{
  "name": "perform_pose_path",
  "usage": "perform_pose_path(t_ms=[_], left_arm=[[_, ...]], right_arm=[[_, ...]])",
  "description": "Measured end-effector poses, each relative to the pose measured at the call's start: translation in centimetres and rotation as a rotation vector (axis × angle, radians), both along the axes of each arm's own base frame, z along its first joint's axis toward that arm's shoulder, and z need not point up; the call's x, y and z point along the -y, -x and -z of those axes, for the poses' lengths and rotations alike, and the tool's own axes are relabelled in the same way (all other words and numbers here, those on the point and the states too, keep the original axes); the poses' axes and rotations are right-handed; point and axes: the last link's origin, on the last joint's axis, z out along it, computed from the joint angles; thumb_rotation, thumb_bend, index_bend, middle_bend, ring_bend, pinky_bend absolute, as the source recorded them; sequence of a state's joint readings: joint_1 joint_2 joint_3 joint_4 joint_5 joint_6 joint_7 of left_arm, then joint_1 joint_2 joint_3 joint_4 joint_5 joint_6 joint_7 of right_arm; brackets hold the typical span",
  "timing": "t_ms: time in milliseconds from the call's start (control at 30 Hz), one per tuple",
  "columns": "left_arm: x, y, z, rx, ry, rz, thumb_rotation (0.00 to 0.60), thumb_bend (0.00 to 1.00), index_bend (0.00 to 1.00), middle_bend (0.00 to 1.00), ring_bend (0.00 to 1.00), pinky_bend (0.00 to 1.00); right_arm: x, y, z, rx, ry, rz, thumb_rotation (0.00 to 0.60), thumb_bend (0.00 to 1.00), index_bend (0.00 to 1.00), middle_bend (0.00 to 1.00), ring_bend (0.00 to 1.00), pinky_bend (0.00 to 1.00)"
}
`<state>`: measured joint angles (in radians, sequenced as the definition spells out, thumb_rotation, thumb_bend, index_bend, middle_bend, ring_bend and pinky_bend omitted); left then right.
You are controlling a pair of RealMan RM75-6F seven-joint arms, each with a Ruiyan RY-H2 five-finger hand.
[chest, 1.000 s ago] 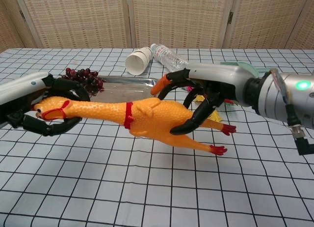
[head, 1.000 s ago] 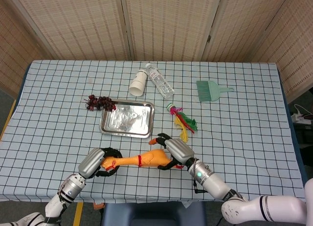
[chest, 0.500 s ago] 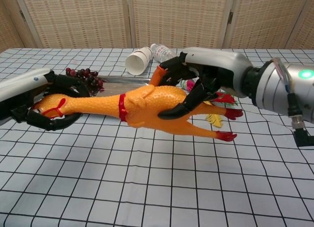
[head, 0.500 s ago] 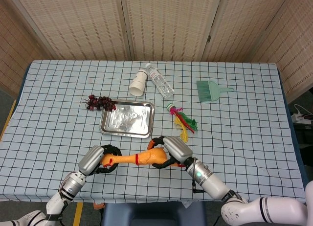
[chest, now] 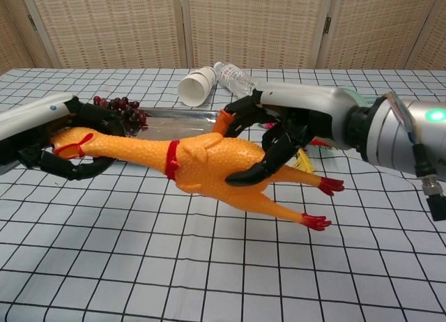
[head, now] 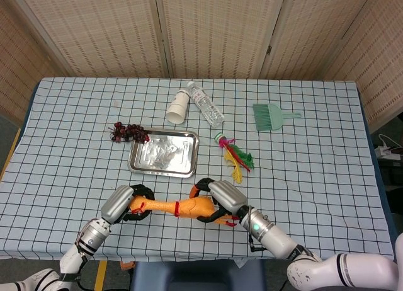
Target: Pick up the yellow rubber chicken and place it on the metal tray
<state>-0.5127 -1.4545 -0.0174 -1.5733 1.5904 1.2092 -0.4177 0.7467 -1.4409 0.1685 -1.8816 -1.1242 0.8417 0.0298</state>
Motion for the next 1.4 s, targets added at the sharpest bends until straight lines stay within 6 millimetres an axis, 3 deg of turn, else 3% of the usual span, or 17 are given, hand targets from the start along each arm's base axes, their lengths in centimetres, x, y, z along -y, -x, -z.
perform_pose_path(t_ms=[100,333,633,967,1400], left_arm=[[-0.1,0.3,-0.1,-0.002,-0.003,-0.002,0.600,0.81,0.83,0.64,0.44,0.51],[-0.4,0.6,-0.2,0.003,0.001,-0.014,0.600,0.81,0.83,0.64,0.44,0.50],[-2.4,1.5,-0.3,-0.005,0.043,-0.059,0.600,0.81,0.83,0.64,0.44,0.50],[-7.3,0.3,0.0,-0.001,0.064,-0.123,0.600,0.81,0.83,0.64,0.44,0.49],[-15.3,0.5,-1.3,-0.045,0.034,-0.217,0.600,0.81,0.83,0.64,0.44,0.49]], right_arm=[[0.1,-0.2,-0.3,0.024,0.020,-0.013,0.600,0.14,0.00,0.00,0.00,0.00],[0.2,0.1,-1.9,0.081,0.024,-0.005,0.600,0.11,0.00,0.00,0.00,0.00],[0.0,1.8,-5.9,0.117,0.082,0.004,0.600,0.10,0.00,0.00,0.00,0.00],[0.1,5.6,-10.2,0.085,0.172,0.054,0.600,0.10,0.00,0.00,0.00,0.00],[0.1,9.8,-12.2,0.010,0.196,0.116,0.600,0.10,0.00,0.00,0.00,0.00]])
